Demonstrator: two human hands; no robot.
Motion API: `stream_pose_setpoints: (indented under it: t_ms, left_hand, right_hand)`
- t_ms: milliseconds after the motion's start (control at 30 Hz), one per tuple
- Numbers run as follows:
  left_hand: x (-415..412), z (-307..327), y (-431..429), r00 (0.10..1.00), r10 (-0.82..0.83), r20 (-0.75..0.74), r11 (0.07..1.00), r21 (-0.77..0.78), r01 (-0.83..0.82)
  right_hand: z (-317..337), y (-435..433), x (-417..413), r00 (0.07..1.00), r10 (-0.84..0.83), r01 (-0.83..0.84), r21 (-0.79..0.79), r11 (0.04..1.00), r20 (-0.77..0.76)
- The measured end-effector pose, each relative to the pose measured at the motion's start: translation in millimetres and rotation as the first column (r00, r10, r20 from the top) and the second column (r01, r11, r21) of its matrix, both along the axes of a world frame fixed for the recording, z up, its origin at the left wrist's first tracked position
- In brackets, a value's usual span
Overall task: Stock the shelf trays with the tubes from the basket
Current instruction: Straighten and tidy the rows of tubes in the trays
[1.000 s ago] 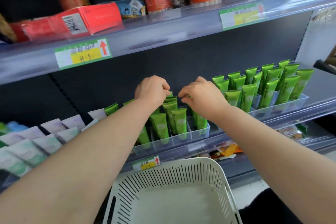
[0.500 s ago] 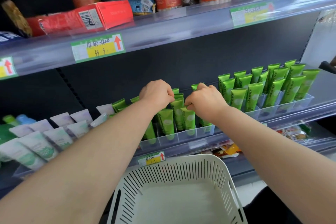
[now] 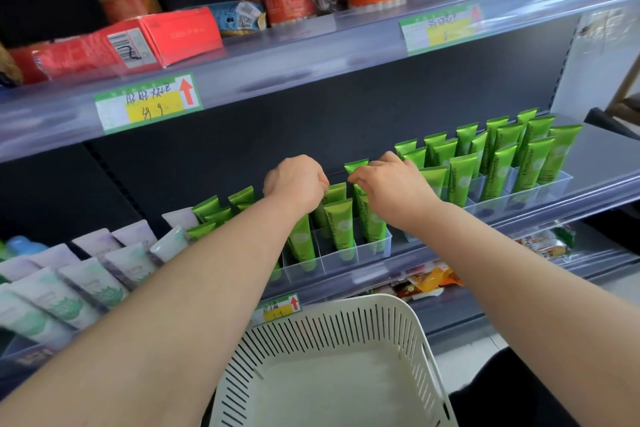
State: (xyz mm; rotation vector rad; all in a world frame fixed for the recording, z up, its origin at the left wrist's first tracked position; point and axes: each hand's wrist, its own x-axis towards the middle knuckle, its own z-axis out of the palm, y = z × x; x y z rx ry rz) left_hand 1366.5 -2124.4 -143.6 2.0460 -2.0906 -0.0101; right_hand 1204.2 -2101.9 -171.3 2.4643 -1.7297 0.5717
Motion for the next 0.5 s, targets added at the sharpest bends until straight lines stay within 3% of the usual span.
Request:
stream_pose_setpoints:
  t_ms: [167,367,500]
  left_hand:
    - [2.8,-2.8,-1.1,0.999,0.031,-0.032,0.999,0.021,-0.031]
    - [14.2,6.5,-3.2,0.989,0.022,-0.144,0.996,-0.086,-0.035]
    - [17.6,8.3,-13.2,0.999,0.050,-0.019,0.998,-0.047,-0.051]
  right_hand:
    - [1.7,3.2,2.8,1.000,0.011,-0.011,0.019,1.000,0.012]
    - [0.8,0.1,6.3,0.999,0.013,-0.014,0.018,1.000,0.031]
    - [-2.2,-2.0,4.7,0.999,0.004,-0.004,0.009,1.000,0.032]
